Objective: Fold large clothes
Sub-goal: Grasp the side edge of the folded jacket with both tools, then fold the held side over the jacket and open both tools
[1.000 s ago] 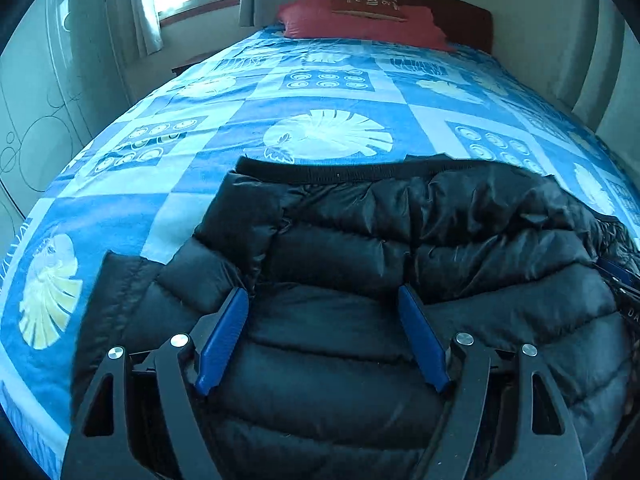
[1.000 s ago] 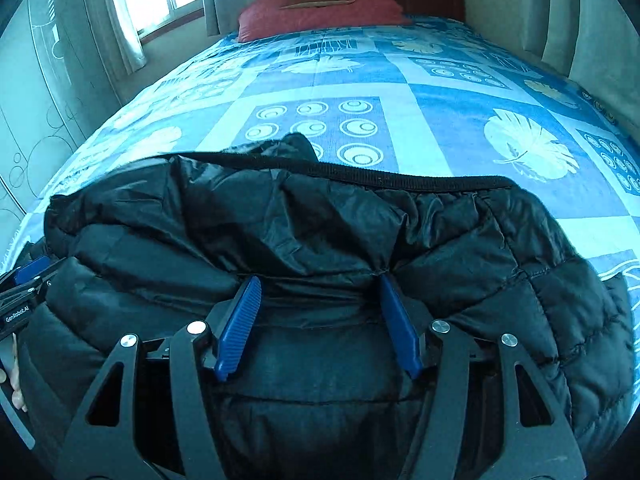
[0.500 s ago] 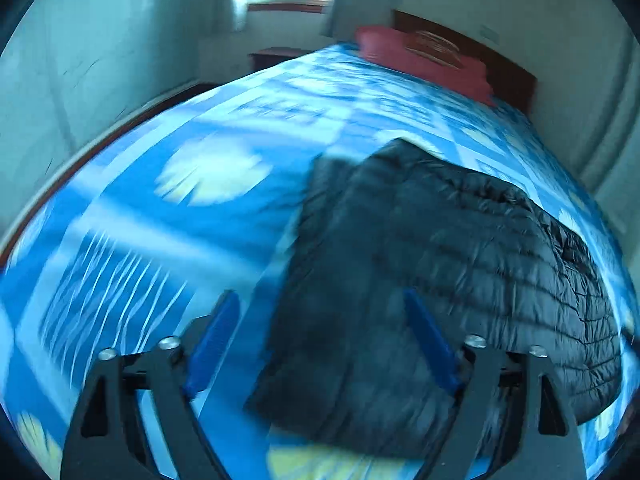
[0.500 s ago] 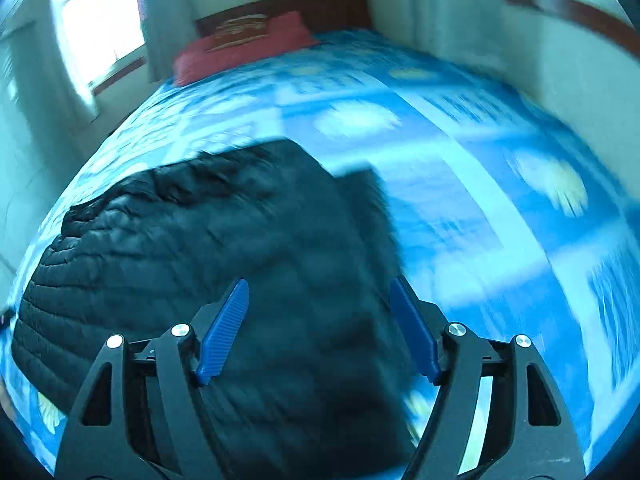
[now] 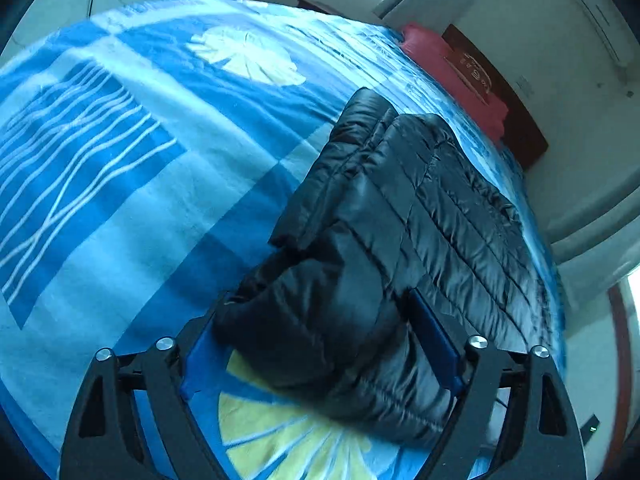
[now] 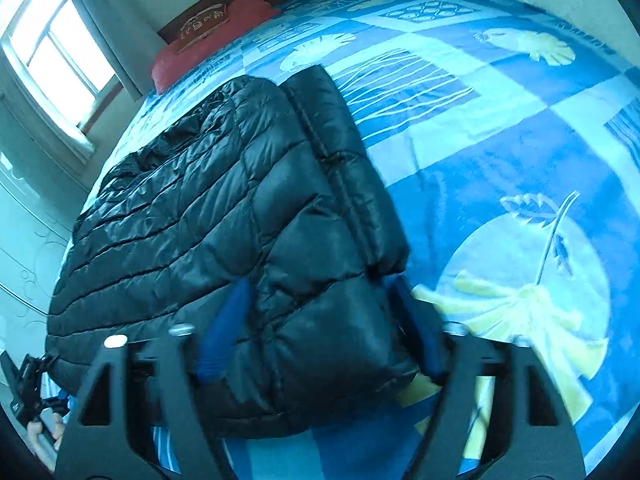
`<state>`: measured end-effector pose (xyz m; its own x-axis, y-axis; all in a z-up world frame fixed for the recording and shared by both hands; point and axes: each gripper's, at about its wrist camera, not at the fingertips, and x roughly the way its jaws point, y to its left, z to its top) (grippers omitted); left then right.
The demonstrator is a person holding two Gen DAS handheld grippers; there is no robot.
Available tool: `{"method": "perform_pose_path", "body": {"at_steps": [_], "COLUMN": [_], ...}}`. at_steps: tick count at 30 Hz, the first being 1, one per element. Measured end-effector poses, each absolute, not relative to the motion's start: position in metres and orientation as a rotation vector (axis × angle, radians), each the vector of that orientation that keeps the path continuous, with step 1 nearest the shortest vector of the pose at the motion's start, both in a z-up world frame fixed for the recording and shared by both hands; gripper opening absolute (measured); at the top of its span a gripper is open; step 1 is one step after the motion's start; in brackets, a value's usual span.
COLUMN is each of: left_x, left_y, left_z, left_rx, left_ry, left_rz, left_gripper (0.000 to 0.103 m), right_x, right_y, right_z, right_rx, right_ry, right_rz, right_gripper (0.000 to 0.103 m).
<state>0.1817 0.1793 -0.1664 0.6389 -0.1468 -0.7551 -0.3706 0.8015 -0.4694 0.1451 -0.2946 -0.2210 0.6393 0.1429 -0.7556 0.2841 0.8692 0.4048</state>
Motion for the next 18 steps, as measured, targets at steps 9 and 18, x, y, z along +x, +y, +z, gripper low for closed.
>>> {"method": "perform_pose_path", "body": {"at_steps": [9,18], "left_x": [0.171,0.132], "left_y": [0.162,0.172], "left_z": [-0.145,-0.134], "left_rx": [-0.565,-0.532], "left_ry": [0.858,0.874], "left_rz": [0.096,0.073], "left_gripper": [0.028,0.027], "right_x": [0.131,0.094], "right_y": [-0.280,-0.279], "right_z": [-0.197,-0.197], "right_rx": [0.488,0.475], "right_ry": [0.837,0.872], "right_rz": [-0.024,0.019], "right_gripper": [0.018,0.017]}}
